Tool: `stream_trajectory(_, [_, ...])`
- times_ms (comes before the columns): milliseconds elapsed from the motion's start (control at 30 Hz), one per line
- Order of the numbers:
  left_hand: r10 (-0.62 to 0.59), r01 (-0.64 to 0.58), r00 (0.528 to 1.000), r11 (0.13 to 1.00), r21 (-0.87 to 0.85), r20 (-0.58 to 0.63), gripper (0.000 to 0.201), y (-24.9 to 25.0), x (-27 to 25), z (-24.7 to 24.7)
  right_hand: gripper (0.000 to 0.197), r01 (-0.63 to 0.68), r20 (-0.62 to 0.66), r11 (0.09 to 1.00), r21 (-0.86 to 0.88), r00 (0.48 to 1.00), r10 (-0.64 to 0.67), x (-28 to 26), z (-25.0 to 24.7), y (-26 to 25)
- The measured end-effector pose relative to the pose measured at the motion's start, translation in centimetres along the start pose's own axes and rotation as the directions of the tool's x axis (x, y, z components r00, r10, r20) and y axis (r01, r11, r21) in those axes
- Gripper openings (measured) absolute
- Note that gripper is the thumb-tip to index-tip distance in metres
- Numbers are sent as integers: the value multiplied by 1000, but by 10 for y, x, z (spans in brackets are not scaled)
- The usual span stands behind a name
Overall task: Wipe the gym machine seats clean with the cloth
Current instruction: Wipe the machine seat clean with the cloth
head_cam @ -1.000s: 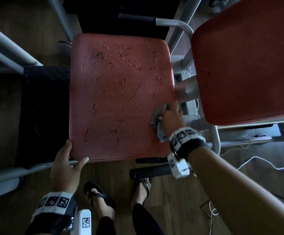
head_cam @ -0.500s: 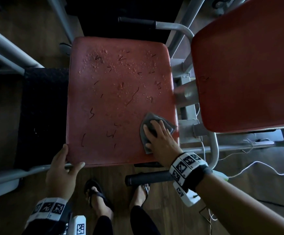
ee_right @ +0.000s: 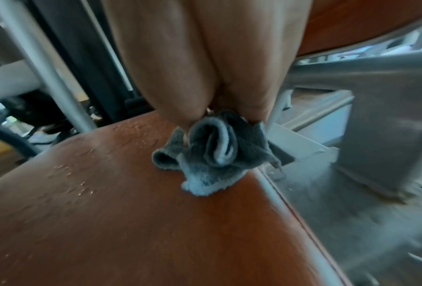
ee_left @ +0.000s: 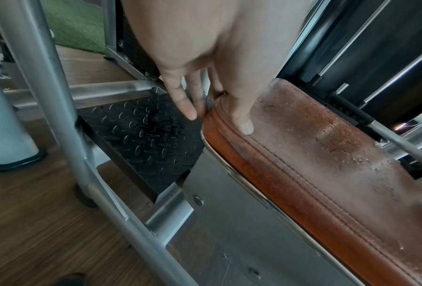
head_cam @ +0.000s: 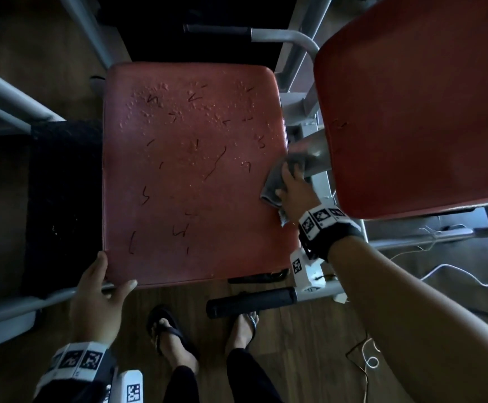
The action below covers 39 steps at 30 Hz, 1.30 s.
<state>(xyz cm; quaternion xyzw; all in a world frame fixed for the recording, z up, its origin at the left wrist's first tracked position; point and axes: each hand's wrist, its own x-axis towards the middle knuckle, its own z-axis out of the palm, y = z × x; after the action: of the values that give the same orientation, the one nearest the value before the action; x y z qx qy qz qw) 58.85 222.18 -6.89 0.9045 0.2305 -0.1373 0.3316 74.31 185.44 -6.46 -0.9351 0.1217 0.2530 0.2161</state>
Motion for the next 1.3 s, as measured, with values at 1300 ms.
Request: stream_trajectory(1300, [-18, 15, 999, 996, -93, -37, 81, -16, 2, 11, 59, -146, 33, 953, 266, 989, 143, -38, 0, 28])
